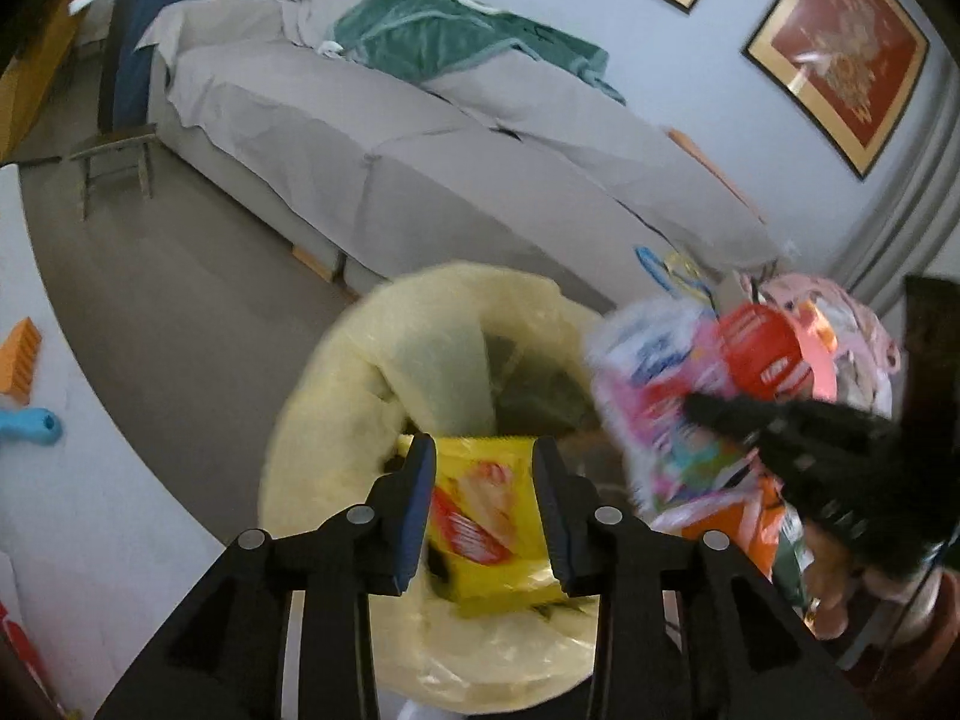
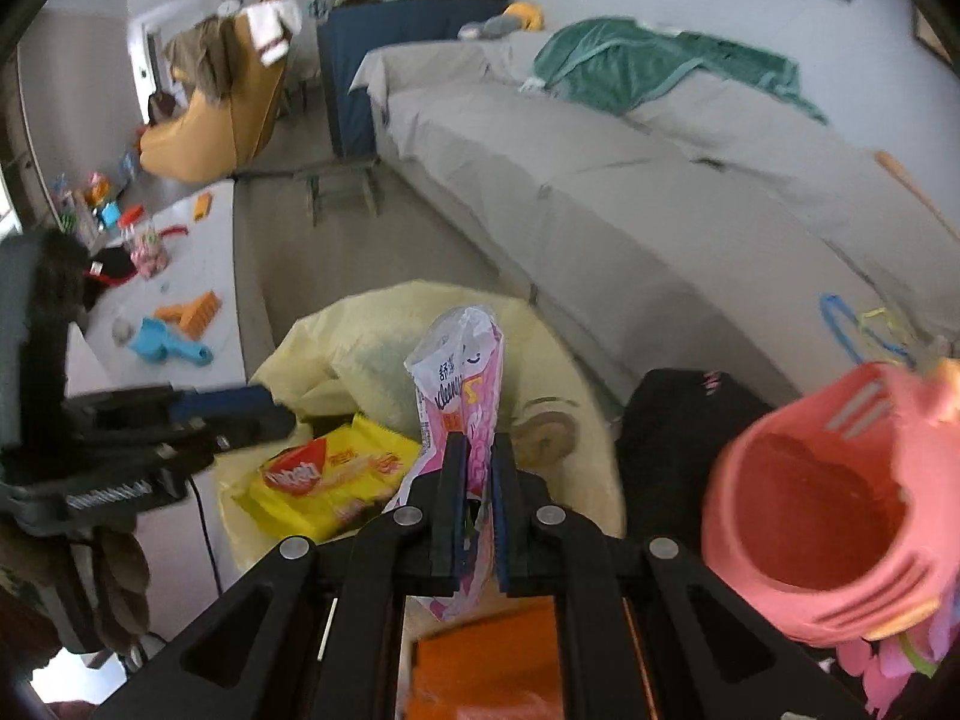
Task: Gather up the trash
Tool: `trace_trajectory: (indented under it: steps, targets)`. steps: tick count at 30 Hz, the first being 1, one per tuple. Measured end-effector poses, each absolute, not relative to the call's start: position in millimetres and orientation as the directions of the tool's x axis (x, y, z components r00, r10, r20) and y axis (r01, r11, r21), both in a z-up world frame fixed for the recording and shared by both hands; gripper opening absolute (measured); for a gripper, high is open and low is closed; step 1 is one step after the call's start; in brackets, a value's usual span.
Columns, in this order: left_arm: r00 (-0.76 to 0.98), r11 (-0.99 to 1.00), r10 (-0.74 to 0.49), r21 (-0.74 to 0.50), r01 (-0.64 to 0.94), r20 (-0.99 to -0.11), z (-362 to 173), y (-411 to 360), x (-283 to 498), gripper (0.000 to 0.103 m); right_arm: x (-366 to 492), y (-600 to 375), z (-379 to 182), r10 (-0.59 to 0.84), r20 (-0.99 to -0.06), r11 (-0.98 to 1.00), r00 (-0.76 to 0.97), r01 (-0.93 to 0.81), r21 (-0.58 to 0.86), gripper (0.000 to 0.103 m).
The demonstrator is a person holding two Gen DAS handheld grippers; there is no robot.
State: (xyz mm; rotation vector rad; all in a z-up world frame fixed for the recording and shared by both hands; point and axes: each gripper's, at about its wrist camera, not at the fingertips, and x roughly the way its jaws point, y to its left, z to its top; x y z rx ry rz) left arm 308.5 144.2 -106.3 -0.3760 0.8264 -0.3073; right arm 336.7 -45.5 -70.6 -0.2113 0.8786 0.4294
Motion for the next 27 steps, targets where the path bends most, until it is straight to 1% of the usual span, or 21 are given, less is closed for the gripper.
trace_trajectory:
  steps: [3,6,11,15,17,18,20,22,23,27]
  targets:
    - [0.679,0.903,-0.351,-0.424,0.064,-0.645,-102,161,303,0.035,347,-30,-87,0.283,-0.817,0.88,0.503,-0.475,0.012,0.007]
    - [0.702,0.91,-0.308,-0.414,0.021,-0.642,-103,175,297,0.035,360,-6,-113,0.258,-0.875,0.857,0.41,-0.516,0.011,0.007]
    - [0.701,0.903,-0.3,-0.43,-0.011,-0.647,-111,194,289,0.035,371,11,-149,0.2,-0.938,0.841,0.282,-0.54,0.017,0.008]
    - [0.703,0.899,-0.295,-0.437,-0.025,-0.647,-115,200,282,0.035,367,11,-163,0.16,-0.961,0.832,0.226,-0.554,0.008,0.009]
    - [0.705,0.896,-0.297,-0.442,-0.027,-0.645,-114,200,283,0.035,364,8,-164,0.151,-0.962,0.834,0.229,-0.551,-0.001,0.009]
    - [0.706,0.897,-0.296,-0.442,-0.027,-0.643,-114,199,282,0.035,361,5,-161,0.165,-0.955,0.837,0.246,-0.548,0.004,0.009]
    - [0.706,0.899,-0.294,-0.437,-0.024,-0.644,-112,196,282,0.035,358,-1,-151,0.216,-0.938,0.842,0.273,-0.538,0.037,0.013]
    - [0.703,0.901,-0.296,-0.433,-0.019,-0.647,-112,192,282,0.035,352,-11,-134,0.276,-0.909,0.85,0.313,-0.521,0.079,0.03]
    - [0.703,0.901,-0.298,-0.433,-0.016,-0.646,-111,191,280,0.035,348,-17,-123,0.301,-0.889,0.853,0.346,-0.514,0.089,0.033]
    - [0.711,0.899,-0.314,-0.437,0.01,-0.63,-104,182,273,0.035,326,-41,-89,0.329,-0.829,0.868,0.451,-0.49,0.078,0.033]
